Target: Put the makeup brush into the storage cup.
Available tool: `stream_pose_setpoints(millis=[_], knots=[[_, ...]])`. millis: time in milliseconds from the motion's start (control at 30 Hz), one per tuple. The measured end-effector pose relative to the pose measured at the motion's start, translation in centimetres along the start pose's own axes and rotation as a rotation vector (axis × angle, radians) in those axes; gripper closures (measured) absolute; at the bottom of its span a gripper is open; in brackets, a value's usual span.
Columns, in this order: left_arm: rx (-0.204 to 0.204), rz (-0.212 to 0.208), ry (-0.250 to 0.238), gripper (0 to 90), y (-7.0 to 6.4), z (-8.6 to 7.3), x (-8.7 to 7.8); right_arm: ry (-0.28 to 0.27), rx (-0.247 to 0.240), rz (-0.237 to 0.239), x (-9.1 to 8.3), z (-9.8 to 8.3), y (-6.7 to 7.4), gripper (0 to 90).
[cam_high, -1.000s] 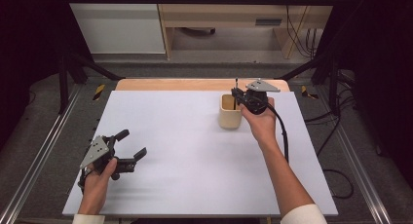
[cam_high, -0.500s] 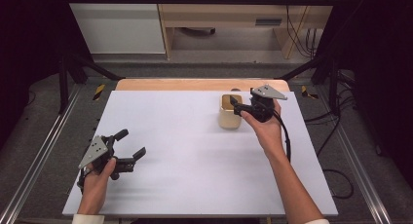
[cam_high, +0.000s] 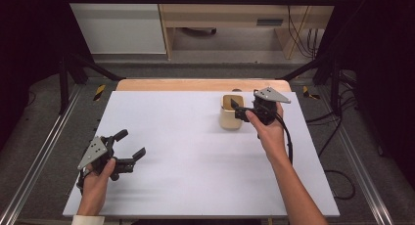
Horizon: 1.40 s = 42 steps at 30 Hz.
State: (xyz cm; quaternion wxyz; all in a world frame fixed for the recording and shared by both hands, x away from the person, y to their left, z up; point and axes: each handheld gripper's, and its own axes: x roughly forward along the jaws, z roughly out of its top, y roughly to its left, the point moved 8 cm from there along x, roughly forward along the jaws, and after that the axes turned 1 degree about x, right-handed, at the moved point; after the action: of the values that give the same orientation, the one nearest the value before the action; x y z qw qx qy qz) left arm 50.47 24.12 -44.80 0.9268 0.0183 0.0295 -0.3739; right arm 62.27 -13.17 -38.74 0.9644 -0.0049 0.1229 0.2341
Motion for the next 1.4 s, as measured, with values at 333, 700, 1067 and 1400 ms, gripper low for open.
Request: stream_pose_setpoints(millis=[333,700,1067,1400], knots=[[0.001,0.0,0.001,3.4,0.0,0.0,0.0,0.0,0.002,0.022,-0.7,-0.1,0.4,6.7],[0.002,-0.001,0.001,3.4,0.0,0.0,0.0,-0.008,0.002,0.048,-1.6,-0.1,1.1,5.3],[0.0,0.001,-0.001,3.4,0.0,0.0,-0.1,-0.005,0.015,0.061,-2.3,-0.6,1.5,5.3],[0.001,0.001,0.0,3.4,0.0,0.1,-0.1,-0.007,0.013,0.072,-2.8,-1.1,2.0,5.6]])
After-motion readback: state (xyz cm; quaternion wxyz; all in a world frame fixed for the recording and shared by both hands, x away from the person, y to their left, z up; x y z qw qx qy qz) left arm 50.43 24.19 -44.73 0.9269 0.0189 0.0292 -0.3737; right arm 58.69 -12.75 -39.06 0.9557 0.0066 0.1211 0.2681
